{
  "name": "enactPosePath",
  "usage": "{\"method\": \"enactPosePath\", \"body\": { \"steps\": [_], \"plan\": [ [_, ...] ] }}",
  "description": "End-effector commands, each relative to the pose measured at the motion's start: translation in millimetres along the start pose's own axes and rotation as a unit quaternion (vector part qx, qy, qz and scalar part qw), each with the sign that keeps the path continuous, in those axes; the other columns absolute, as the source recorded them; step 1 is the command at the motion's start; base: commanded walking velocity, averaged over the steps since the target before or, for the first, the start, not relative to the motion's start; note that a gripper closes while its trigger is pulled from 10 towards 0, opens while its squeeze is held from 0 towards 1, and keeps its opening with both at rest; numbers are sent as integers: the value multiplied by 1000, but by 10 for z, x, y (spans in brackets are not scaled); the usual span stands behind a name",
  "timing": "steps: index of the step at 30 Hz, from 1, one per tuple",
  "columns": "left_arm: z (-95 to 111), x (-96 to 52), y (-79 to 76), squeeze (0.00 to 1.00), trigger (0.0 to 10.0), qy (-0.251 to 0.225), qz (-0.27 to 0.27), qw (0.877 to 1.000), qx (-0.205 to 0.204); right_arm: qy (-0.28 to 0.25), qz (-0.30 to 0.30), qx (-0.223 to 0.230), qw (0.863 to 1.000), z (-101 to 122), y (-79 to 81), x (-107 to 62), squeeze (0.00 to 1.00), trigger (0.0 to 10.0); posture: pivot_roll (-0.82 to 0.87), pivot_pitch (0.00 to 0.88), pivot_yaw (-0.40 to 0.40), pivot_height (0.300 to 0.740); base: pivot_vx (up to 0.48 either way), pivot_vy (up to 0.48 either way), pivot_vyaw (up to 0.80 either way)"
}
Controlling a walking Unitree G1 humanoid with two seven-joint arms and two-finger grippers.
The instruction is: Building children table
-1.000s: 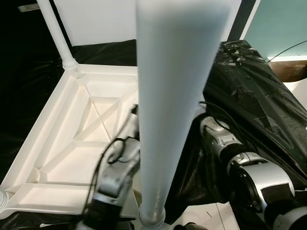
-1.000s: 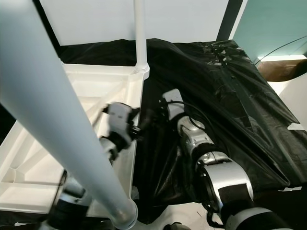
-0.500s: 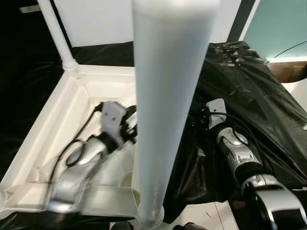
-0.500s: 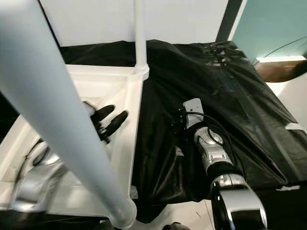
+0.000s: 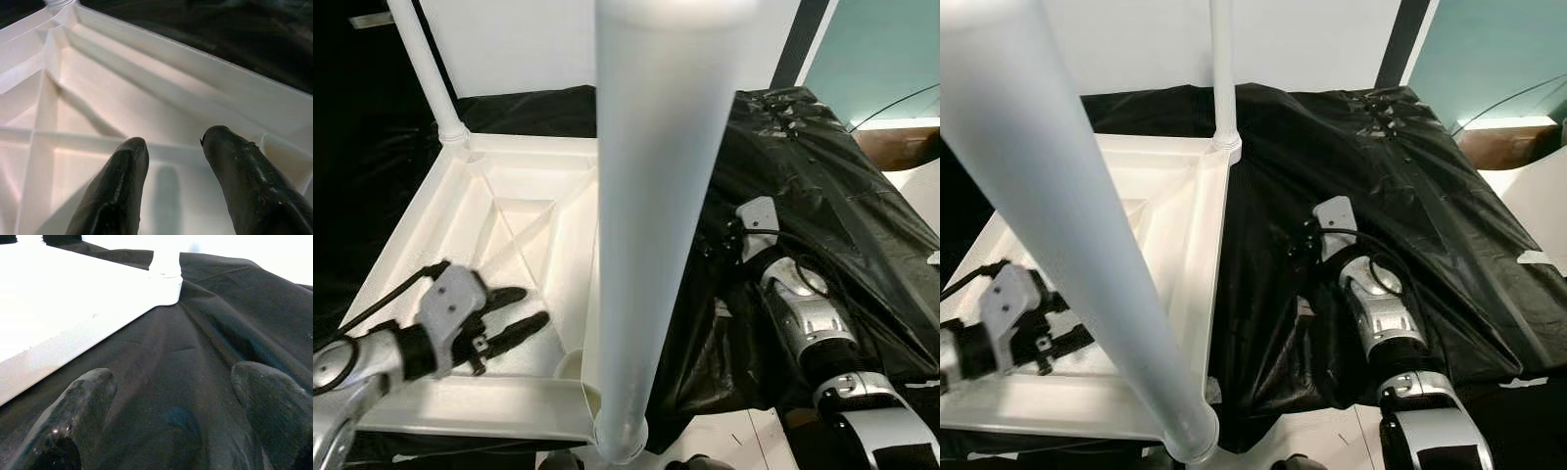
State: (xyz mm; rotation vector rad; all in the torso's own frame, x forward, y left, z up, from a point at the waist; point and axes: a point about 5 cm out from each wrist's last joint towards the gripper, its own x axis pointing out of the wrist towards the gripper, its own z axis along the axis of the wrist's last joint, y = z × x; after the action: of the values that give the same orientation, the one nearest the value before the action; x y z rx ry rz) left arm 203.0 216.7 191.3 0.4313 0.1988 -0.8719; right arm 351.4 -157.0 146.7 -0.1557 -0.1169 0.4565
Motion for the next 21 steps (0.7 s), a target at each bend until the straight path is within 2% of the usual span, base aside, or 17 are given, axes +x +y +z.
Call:
{"method": "enactPosePath", "body": {
  "steps": [1,6,9,11,12,17,21],
  "plan": [
    [17,-48,-119,0,10000,13,-92,996,11,14,1,2,1000,-44,-16,-48,0,10000,126,72,-65,740,0,0,0],
    [-65,-147,-219,0,10000,47,-122,991,5,16,2,-4,1000,-23,-47,-61,0,10000,125,70,-66,740,0,0,0],
    [-156,-300,-195,0,10000,82,-119,990,-1,16,-3,-9,1000,-10,-85,-81,0,10000,119,69,-63,740,0,0,0],
    [-156,-300,-195,0,10000,82,-119,990,-1,16,-3,-9,1000,-10,-85,-81,0,10000,119,69,-63,740,0,0,0],
    [-176,-361,-193,0,10000,95,-121,988,-2,17,-5,-11,1000,-5,-102,-91,0,10000,117,70,-57,740,0,0,0],
    [-233,-434,-205,0,10000,123,-131,984,-2,20,-9,-13,1000,3,-132,-107,0,10000,122,72,-51,740,0,0,0],
    [-288,-422,-209,0,10000,142,-138,980,5,21,-12,-13,1000,14,-140,-104,0,10000,118,71,-50,740,0,0,0]
  ]
}}
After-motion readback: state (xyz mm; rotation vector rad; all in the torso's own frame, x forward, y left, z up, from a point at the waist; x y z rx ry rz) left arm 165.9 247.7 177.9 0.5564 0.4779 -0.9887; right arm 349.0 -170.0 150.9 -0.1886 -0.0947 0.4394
